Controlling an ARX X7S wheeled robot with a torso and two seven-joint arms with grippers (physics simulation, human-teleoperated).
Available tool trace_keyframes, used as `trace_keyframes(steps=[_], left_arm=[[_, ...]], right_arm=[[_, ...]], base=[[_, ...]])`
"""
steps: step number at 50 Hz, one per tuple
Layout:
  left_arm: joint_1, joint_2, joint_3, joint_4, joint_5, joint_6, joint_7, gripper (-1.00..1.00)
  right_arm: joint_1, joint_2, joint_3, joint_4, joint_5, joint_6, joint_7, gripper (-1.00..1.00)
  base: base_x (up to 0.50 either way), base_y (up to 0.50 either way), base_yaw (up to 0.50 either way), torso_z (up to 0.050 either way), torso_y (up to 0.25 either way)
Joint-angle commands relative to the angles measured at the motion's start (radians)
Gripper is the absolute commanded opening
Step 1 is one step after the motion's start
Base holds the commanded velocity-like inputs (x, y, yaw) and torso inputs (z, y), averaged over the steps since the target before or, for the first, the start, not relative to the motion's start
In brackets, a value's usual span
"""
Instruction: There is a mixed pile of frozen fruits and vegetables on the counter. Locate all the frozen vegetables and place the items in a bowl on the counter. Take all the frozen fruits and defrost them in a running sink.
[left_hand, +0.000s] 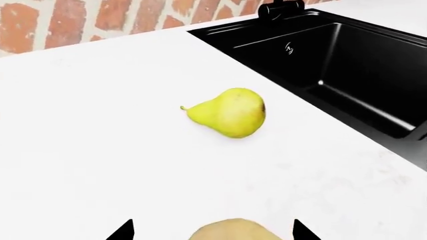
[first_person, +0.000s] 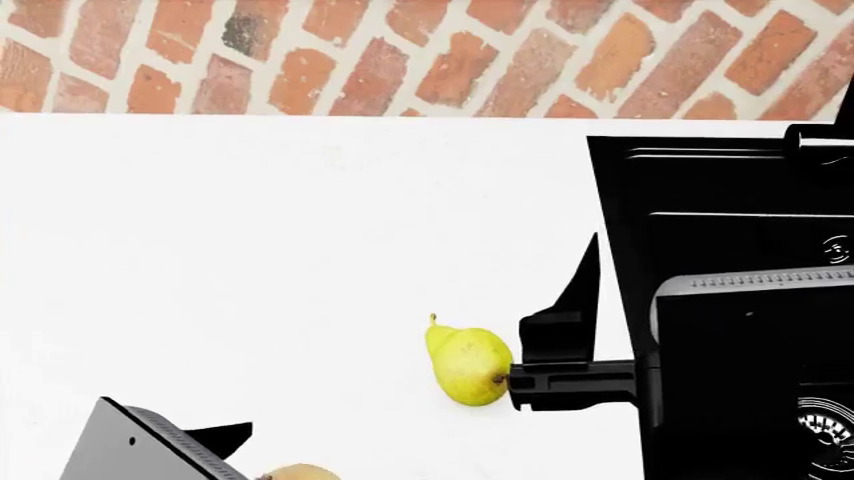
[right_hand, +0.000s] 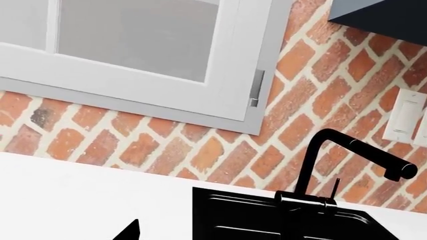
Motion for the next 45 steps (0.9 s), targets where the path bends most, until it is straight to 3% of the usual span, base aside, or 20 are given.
trace_keyframes(steps=[1, 34, 35, 45], left_arm=[[0.007, 0.000, 0.029, -0.024, 0.011, -0.005, 0.008, 1.00], [0.029, 0.053, 0.143, -0.157, 0.123, 0.081, 0.113, 1.00], [0.037, 0.050, 0.130, -0.147, 0.122, 0.093, 0.108, -1.00], [-0.005, 0.054, 0.052, -0.019, 0.036, 0.061, -0.017, -1.00]], right_arm=[[-0.003, 0.004, 0.000, 0.003, -0.001, -0.004, -0.003, 1.00], [-0.004, 0.009, -0.003, 0.003, 0.004, -0.006, -0.002, 1.00], [-0.006, 0.010, 0.000, -0.001, 0.007, -0.006, 0.002, 1.00], [-0.006, 0.004, -0.007, 0.006, 0.000, -0.012, -0.005, 1.00]], base=[[0.00, 0.00, 0.00, 0.000, 0.000], [0.00, 0.00, 0.00, 0.000, 0.000], [0.00, 0.00, 0.00, 0.000, 0.000], [0.00, 0.00, 0.00, 0.000, 0.000]])
